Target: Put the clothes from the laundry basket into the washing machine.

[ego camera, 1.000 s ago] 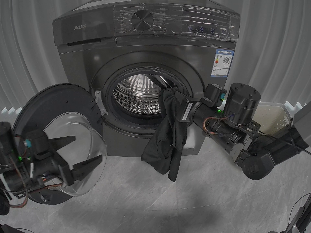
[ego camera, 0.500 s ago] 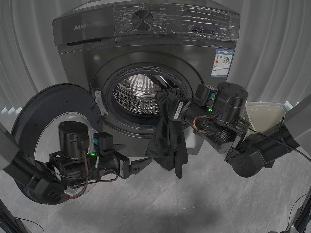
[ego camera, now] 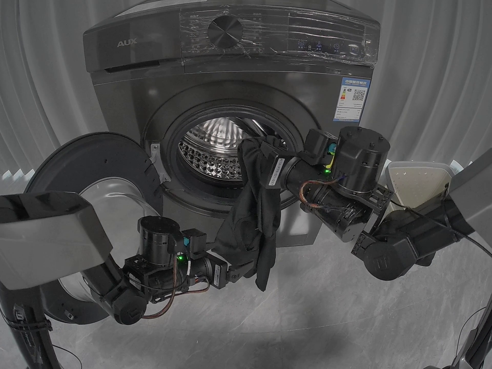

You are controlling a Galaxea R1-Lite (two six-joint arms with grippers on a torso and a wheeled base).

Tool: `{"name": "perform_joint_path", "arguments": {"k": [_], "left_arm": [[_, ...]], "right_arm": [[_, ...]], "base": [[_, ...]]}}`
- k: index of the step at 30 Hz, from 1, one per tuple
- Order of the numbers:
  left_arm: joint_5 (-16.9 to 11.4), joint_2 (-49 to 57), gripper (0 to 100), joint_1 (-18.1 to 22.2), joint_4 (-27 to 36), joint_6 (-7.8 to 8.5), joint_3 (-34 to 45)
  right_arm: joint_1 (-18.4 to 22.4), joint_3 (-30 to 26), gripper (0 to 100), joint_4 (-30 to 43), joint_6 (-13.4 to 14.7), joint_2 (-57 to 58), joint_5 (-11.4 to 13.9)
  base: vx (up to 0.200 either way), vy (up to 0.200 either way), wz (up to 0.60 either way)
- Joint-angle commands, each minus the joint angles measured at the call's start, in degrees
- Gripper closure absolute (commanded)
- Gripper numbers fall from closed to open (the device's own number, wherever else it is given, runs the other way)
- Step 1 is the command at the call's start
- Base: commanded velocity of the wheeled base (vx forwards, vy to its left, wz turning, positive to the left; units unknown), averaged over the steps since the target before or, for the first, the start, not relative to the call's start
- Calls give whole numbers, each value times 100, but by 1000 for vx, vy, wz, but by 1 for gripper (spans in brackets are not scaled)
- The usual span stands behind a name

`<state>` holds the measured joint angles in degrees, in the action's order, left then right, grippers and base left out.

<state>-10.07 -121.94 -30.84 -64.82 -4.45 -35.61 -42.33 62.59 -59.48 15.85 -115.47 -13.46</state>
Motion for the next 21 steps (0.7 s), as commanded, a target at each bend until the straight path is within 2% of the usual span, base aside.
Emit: {"name": "perform_joint_path", "arguments": {"k": [1,6,9,13,18,21], "left_arm": [[-4,-488,0,52,-136,-12,-95],[14,-805,0,184,-374,-3,-298],[23,-954,0,175,-497,-3,-385],[198,-1130,0,122,-734,6,-482],[234,-1209,0,70,-769,23,-517],[330,-1438,0,70,-866,164,-667]], "right_arm": [[-13,34,100,6,-3,60,1],[-21,26,100,-2,6,121,1],[-39,17,100,-2,6,130,1],[-65,8,100,-11,6,130,-8],[-74,17,100,-11,6,130,-8],[-74,26,100,-11,6,139,-8]], "base": [[0,0,0],[0,0,0],[0,0,0],[0,0,0],[0,0,0],[0,0,0]]}}
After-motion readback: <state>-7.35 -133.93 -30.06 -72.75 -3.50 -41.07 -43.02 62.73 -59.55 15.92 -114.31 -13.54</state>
